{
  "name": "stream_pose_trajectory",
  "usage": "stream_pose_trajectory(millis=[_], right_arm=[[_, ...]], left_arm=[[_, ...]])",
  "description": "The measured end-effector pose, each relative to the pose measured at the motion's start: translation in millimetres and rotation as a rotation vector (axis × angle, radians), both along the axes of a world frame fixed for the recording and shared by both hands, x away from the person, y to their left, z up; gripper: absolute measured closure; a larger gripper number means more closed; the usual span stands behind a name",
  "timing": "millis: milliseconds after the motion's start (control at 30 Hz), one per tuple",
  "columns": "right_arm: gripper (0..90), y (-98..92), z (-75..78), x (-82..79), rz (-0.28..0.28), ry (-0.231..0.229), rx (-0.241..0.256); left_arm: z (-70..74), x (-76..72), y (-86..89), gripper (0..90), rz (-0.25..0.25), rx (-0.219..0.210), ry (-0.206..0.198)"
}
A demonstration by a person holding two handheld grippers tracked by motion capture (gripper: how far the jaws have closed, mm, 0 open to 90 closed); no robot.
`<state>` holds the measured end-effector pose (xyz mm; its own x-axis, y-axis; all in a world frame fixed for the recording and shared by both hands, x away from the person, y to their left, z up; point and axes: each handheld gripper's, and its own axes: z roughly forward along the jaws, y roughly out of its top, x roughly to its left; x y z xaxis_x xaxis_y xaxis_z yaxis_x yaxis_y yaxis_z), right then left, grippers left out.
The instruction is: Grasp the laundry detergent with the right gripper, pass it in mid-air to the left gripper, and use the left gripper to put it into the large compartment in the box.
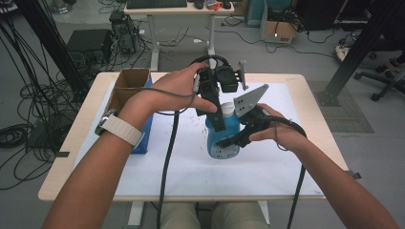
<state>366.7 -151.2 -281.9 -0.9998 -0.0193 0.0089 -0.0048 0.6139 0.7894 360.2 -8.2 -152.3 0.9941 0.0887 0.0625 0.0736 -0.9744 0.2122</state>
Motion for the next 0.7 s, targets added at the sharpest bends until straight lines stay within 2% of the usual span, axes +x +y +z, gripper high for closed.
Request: stream_pose_trajectory(millis=[700], right_arm=[[43.5, 0.8, 0.1, 0.6, 0.008, -0.009, 0.008]], left_arm=[[-7.2, 2.1, -6.1, 7.0, -0.005, 0.004, -0.003]])
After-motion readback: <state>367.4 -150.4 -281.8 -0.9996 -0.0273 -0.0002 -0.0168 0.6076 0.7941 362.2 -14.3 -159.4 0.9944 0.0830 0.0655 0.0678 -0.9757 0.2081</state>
